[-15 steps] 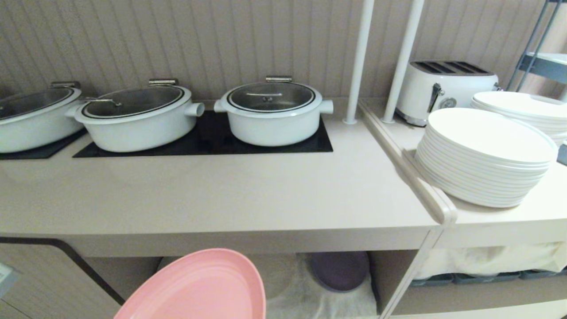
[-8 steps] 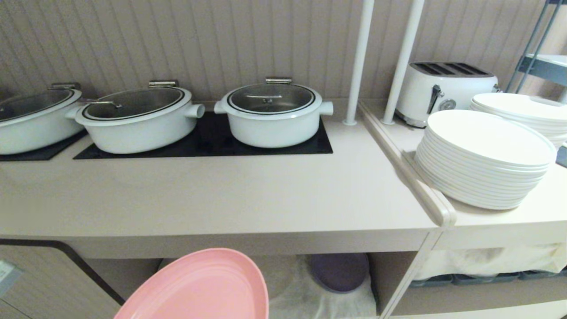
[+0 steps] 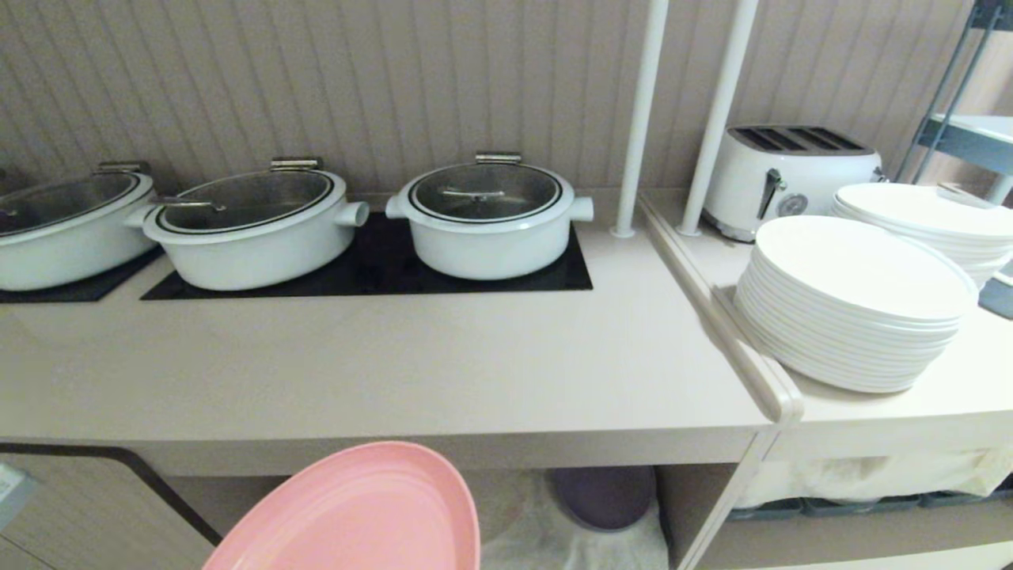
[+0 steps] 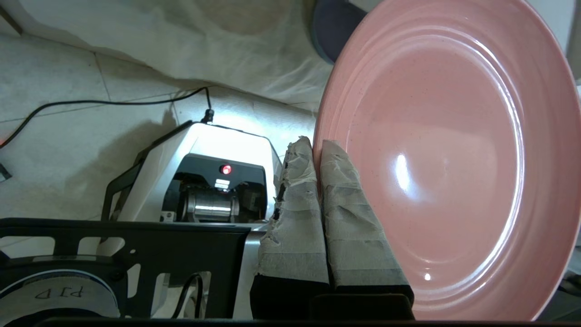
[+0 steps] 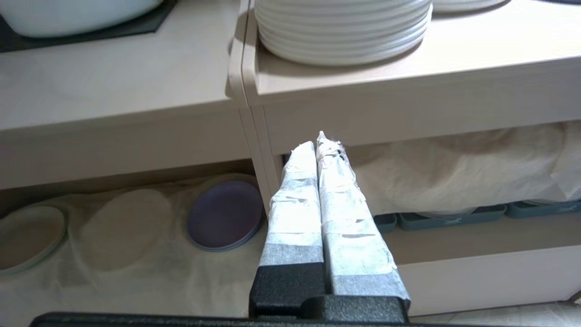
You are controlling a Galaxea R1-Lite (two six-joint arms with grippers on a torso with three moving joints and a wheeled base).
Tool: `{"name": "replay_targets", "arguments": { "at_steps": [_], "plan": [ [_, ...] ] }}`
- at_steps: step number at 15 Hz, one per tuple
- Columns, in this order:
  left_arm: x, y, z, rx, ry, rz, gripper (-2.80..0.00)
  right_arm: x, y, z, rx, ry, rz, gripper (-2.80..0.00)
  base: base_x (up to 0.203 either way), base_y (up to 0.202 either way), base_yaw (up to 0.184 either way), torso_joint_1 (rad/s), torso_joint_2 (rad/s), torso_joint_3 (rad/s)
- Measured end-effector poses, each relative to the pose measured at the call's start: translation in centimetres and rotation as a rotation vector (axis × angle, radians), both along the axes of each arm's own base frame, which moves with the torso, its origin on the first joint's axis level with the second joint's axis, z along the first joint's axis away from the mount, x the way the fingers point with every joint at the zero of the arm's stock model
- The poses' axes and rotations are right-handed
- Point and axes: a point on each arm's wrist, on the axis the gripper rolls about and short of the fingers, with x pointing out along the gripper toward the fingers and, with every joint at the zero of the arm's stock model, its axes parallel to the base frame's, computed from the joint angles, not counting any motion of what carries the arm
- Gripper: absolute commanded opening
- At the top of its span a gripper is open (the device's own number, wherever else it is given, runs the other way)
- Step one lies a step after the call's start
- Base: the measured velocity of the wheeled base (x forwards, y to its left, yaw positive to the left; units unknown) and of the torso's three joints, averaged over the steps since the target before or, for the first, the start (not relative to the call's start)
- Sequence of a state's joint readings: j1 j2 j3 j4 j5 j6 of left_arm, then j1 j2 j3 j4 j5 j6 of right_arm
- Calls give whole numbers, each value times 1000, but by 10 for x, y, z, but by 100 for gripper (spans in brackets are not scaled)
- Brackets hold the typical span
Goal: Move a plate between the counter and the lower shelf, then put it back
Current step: Put the plate
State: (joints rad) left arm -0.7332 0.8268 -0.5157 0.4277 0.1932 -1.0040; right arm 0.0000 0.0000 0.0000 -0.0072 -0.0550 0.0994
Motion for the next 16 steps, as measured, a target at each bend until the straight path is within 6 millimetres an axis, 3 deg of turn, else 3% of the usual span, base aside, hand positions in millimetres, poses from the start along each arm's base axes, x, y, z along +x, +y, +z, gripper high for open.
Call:
{"name": "replay_targets", "arguments": {
  "at_steps": [16],
  "plan": [
    [26, -23, 18, 42, 16, 18, -280, 0, 0, 0, 1, 0, 0, -280, 0, 0, 0, 13, -28, -13]
  ]
}}
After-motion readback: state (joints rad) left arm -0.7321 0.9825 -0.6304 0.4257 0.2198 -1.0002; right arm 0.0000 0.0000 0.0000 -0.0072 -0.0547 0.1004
